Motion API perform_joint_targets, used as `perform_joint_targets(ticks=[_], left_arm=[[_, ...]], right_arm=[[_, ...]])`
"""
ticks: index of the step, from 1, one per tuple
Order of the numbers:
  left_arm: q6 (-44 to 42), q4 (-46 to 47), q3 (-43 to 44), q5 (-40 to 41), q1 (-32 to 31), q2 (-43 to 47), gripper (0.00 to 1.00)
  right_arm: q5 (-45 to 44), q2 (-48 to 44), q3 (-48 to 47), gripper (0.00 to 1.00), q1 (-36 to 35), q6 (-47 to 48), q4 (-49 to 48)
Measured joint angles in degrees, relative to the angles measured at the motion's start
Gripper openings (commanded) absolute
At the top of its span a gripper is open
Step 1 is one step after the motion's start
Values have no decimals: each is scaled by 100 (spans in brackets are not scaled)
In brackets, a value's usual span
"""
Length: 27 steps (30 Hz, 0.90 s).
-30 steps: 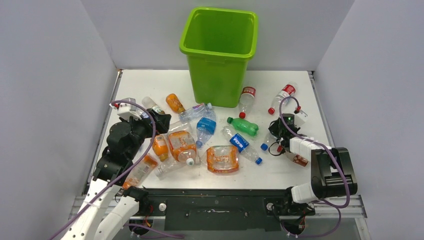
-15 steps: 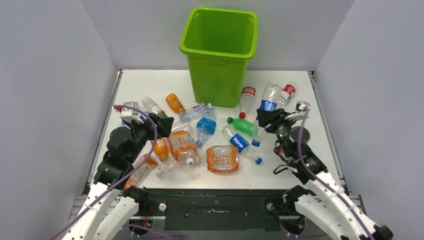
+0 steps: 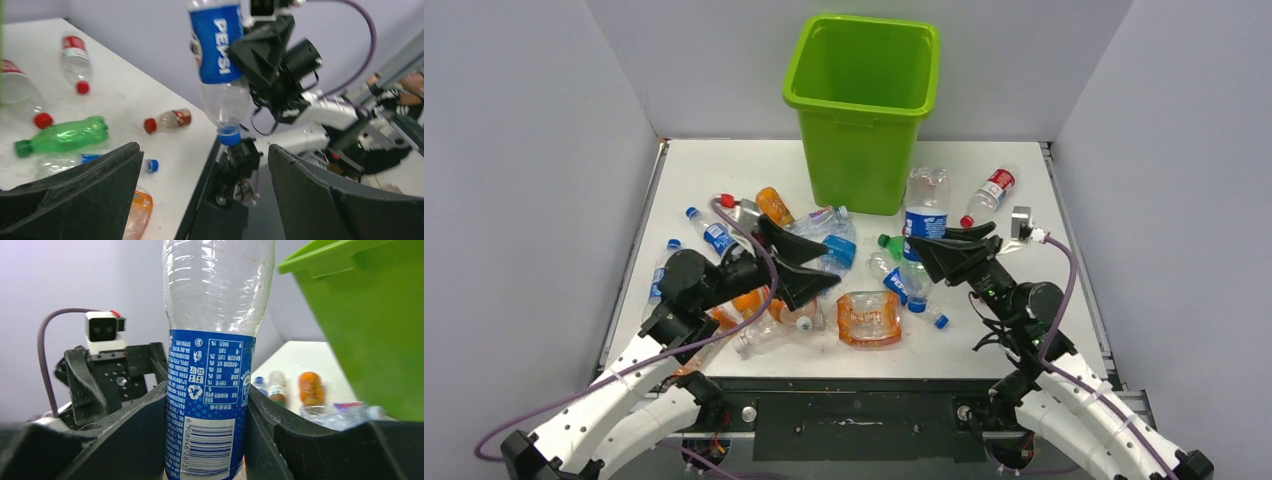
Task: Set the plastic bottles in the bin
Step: Pick up the plastic bottle at the center of the board.
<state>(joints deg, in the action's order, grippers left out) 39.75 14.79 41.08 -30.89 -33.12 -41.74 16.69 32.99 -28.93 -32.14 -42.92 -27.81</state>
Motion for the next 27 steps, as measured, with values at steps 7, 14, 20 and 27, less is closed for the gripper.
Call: perform_joint_targets(ticks=[7, 14, 20, 27], left_arm=[[-627, 105, 2, 505, -1740, -562, 96], [-761, 549, 2, 734, -2085, -1091, 96], [-719, 964, 0, 833, -2135, -1102, 97], [-612, 1215, -48, 839, -2269, -1263, 97]], right_arm=[[24, 1032, 0, 31, -1143, -136, -1340], [-223, 1425, 0, 29, -1978, -2, -2216], [-520, 1530, 48, 27, -2065, -46, -2935], [-883, 1722, 260, 27, -2085, -243, -3679]])
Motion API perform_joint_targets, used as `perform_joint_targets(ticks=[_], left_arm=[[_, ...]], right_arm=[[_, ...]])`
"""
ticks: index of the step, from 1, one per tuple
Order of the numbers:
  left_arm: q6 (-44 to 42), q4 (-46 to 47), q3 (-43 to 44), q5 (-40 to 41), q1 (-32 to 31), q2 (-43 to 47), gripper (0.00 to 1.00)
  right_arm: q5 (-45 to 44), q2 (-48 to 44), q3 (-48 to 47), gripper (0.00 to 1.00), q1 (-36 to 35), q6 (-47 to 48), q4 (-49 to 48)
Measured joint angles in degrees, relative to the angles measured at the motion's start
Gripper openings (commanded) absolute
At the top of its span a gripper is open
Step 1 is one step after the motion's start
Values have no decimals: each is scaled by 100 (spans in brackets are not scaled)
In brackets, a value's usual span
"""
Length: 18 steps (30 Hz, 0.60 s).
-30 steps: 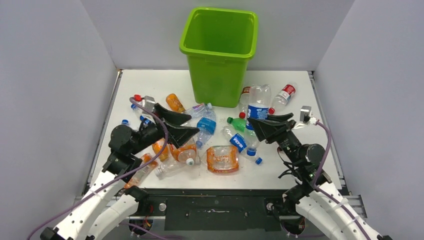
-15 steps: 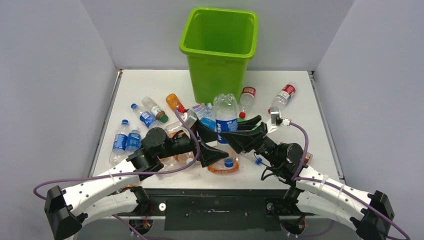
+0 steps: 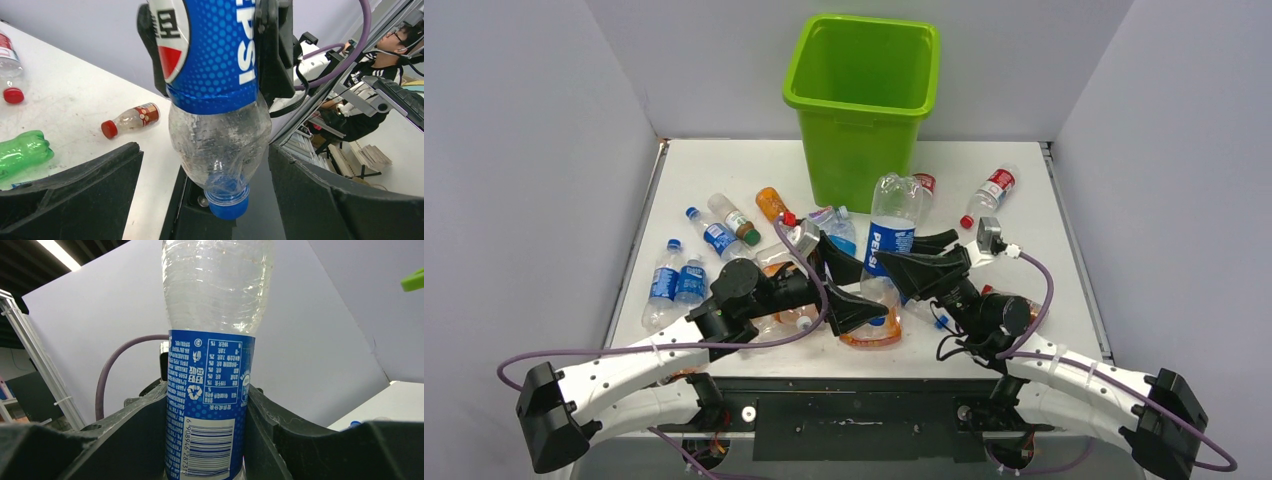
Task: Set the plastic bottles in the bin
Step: Pick up the plastic bottle at the center of the board.
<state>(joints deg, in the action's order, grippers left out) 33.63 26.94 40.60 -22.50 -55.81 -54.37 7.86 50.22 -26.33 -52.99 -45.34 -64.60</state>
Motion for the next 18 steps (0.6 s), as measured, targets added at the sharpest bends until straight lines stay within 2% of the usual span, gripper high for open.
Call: perform_joint_targets(ticks=[5, 9, 13, 16, 17, 18], left_arm=[[42, 22, -50, -37, -85, -107, 97], [83, 48, -90, -70, -120, -129, 65], [90, 81, -94, -155, -149, -181, 53], [109, 122, -94, -229, -155, -195, 34], [125, 142, -94, -260, -162, -195, 23], [118, 155, -94, -293, -162, -195, 17]], right_arm=[[-177, 120, 96, 27, 0, -72, -262], [-251, 116, 105, 27, 0, -79, -330], [-310, 105, 109, 27, 2, -59, -367], [-328, 105, 109, 29, 2, -42, -365], [-345, 107, 111, 32, 2, -37, -365], [-350, 105, 111, 36, 2, -42, -372]])
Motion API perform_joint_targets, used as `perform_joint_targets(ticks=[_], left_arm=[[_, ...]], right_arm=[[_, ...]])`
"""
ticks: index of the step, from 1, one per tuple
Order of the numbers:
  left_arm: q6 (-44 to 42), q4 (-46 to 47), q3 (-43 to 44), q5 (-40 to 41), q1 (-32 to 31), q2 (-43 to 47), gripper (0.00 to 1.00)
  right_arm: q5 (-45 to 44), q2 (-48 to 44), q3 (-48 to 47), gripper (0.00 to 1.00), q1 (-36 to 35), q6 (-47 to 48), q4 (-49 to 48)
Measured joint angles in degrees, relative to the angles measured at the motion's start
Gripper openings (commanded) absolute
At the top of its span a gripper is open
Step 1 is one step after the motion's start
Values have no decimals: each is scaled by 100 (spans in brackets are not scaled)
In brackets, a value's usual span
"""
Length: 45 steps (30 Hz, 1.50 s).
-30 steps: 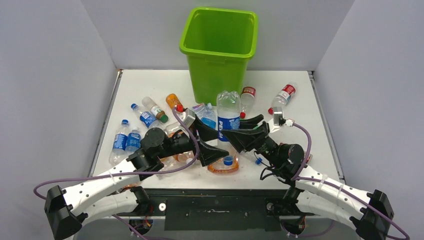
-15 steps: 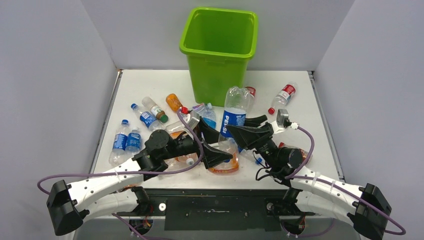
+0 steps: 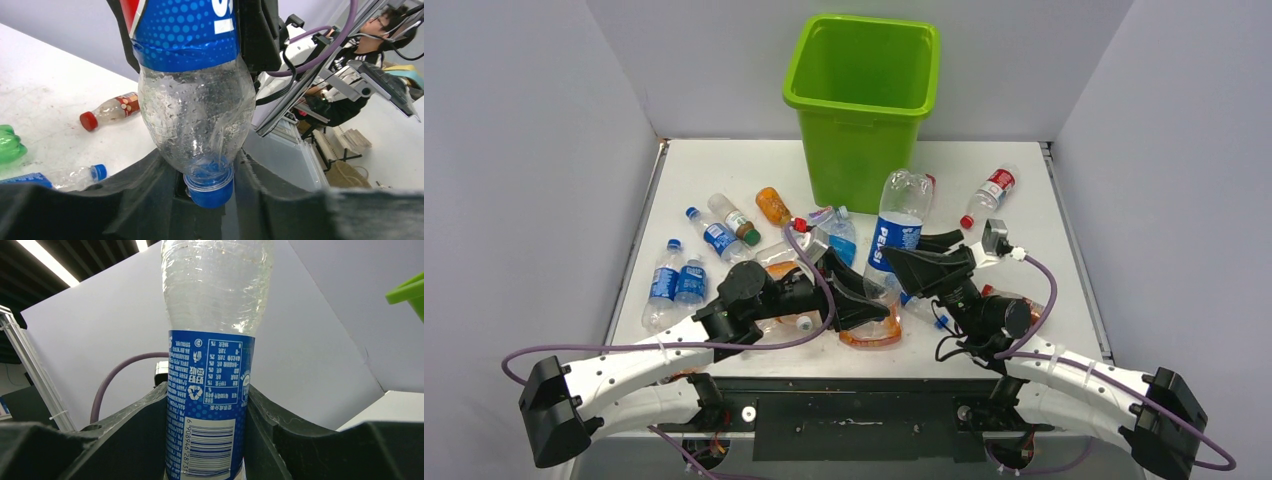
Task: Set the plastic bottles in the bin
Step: Pick up the plastic bottle at the center of the board, then place the plastic bottle in the trash bin.
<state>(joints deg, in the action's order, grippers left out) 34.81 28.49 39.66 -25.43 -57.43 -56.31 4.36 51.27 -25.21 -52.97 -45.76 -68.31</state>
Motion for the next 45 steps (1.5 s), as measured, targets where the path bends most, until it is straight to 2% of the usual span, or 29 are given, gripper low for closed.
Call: perform_joint_targets(ticks=[1, 2, 3, 5, 6, 7, 19, 27, 30, 33, 35, 38, 42, 45], left_arm=[[26, 7, 0, -15, 0, 0, 9], [24, 13, 0, -33, 0, -2, 3], [22, 11, 0, -37, 0, -2, 0], [-20, -33, 0, -44, -2, 0, 0], [-61, -57, 0, -11, -2, 0, 0], [-107, -101, 0, 59, -2, 13, 0], [-940, -984, 109, 1493, 4, 1019, 0], [-1827, -1875, 1224, 2750, 37, 909, 0], [-2218, -2282, 2286, 3517, 221, 382, 0], [-2389, -2629, 3613, 3814, 872, -442, 0], [-2391, -2662, 4277, 3786, 1495, -964, 0], [-2409, -2487, 4686, 3674, 2044, -1528, 0], [-2505, -2369, 5622, 3239, 2402, -2645, 0], [-2653, -2472, 6704, 2935, 2549, -3711, 0]], right_arm=[[0, -7, 0, 46, 0, 0, -11], [-2, -22, 0, 63, 0, -2, 9], [-2, -44, 0, 79, 0, -4, 55], [-7, -146, 0, 99, 0, -44, 247], [13, -232, -7, 92, -4, -7, 426], [22, -334, -22, 90, -9, 28, 667], [-315, -1836, -1351, 90, -35, 1082, 4953], [-968, -2490, -1718, 90, -35, 1362, 6767], [-1335, -3005, -1534, 90, -35, 1342, 7195], [-1690, -3635, -1187, 90, -35, 1366, 7418], [-1967, -3906, -1010, 90, -33, 1366, 7571], [-2367, -4129, -761, 90, -33, 1364, 7788], [-2658, -4177, -562, 90, -33, 1357, 8083], [-2754, -4153, -492, 90, -35, 1351, 8266]])
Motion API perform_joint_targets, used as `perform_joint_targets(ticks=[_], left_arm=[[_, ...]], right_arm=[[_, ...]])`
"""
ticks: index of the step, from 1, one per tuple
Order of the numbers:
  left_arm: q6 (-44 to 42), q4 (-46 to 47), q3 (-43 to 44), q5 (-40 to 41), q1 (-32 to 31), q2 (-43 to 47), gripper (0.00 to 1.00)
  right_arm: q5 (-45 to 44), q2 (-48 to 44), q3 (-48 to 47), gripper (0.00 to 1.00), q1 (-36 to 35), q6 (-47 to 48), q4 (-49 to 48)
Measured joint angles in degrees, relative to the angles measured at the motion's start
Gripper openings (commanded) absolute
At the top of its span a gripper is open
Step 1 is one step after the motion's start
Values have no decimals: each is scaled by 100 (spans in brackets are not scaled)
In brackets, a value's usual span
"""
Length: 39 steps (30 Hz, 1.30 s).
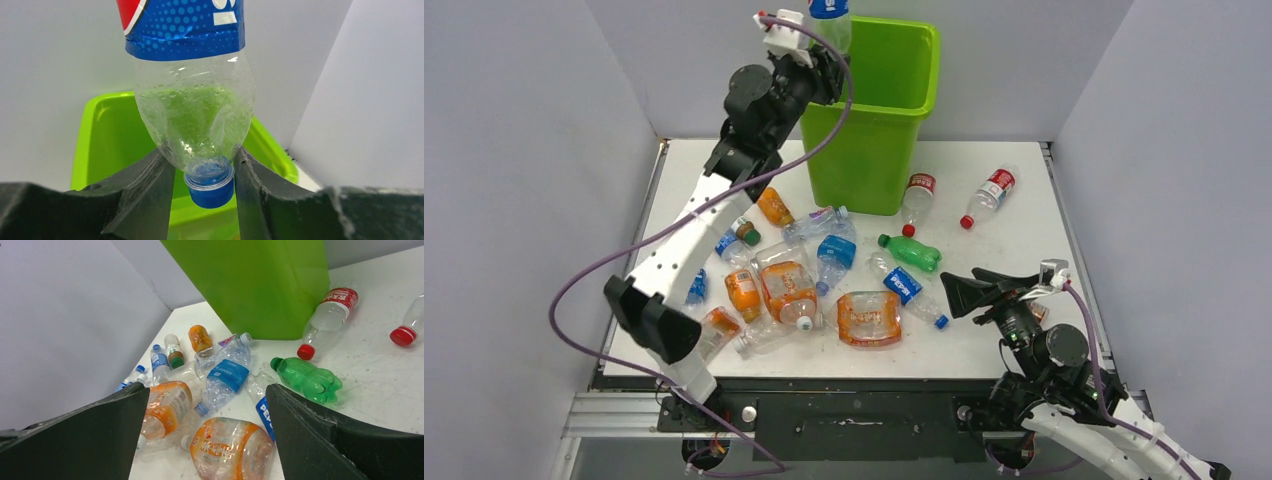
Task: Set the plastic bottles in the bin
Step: Place the plastic bottle in the trash bin.
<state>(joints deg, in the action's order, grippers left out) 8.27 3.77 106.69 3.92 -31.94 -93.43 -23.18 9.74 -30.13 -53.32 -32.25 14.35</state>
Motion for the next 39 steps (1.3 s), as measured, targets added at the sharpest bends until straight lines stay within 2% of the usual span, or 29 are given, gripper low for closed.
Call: perform_joint_targets(ticks=[5, 8, 9, 13, 14, 18, 19, 23, 27, 30, 34, 38, 39], left_arm=[[-372, -909, 1580, -144, 57, -1331, 0], [-632, -1340, 2240, -105, 55, -1873, 0], [-748, -1484, 2385, -72, 55, -2013, 5], [-981, -1845, 2505, 55, 57, -2247, 59], [-1027, -1908, 2505, 79, 57, -2267, 69], [-1086, -1923, 2444, 208, 55, -2260, 87], [-1067, -1923, 2437, 245, 50, -2245, 99], [-1078, -1921, 2277, 522, -37, -2004, 96], [-1290, -1816, 1602, 894, -409, -1178, 96], [-1416, -1515, 625, 994, -894, -101, 96], [-1473, -935, -1526, 916, -1532, 2052, 96], [-1335, -782, -3654, 1091, -1587, 3947, 96], [-1307, -824, -3947, 1169, -1585, 4179, 96]], right_arm=[[-107, 72, 4, 90, 0, 33, 120], [-212, 72, 2, 90, 2, 81, 125], [-234, 72, 0, 90, 2, 105, 127], [-328, 103, -101, 90, 0, 197, 221], [-352, 116, -144, 90, 0, 219, 251], [-433, 162, -326, 90, 2, 317, 310], [-450, 168, -356, 90, 0, 328, 313], [-542, 203, -520, 90, 0, 380, 404], [-743, 378, -704, 90, 2, 435, 529], [-1152, 667, -872, 90, 0, 284, 748], [-2188, 1294, -1086, 90, 0, -409, 1419], [-2750, 2035, -1178, 90, 2, -962, 1974], [-2817, 2210, -1198, 90, 2, -1054, 2057]])
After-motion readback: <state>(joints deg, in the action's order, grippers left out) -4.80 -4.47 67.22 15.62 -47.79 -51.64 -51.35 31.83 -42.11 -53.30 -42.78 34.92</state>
